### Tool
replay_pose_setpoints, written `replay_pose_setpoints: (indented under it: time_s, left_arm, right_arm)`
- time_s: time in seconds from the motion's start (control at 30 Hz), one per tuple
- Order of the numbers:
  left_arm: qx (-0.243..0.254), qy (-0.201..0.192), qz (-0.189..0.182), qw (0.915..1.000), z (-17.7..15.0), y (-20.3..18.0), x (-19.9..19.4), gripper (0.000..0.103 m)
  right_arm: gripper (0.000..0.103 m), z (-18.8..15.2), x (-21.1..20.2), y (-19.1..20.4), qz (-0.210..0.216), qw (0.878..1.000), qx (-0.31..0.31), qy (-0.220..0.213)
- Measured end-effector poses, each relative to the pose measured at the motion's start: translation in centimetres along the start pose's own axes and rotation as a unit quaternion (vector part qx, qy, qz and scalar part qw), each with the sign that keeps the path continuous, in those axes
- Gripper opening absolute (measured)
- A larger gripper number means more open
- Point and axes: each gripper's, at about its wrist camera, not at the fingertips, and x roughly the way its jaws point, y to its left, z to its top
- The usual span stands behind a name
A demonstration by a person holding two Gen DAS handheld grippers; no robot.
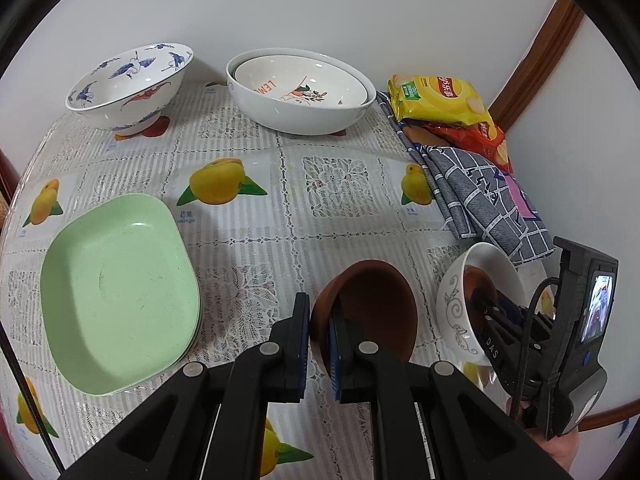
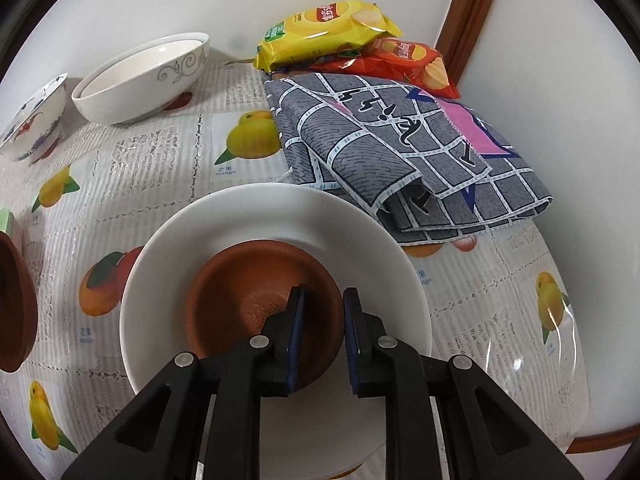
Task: Organize plates and bowls
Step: 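Lower the brown clay bowl into the white bowl, then open the right gripper and withdraw it while the left gripper holds the white bowl rim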
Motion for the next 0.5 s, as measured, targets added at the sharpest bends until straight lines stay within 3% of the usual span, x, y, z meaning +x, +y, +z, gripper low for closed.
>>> replay_pose_setpoints:
  time_s: [0.17, 0.5]
  left_arm:
    - [-0.001, -0.004, 0.0, 1.0, 0.0, -0.2, -0.5, 0.009]
    - [0.013, -0.016, 0.013, 0.9997, -0.1, -2.3, -2.0, 0.009]
  right_arm:
    - [0.038, 0.1, -0.7, -0.2, 0.019, 1.0, 0.002, -0.011]
    - [0.041, -0.2, -3.2, -2.3, 0.055, 0.998, 0.029, -0.031]
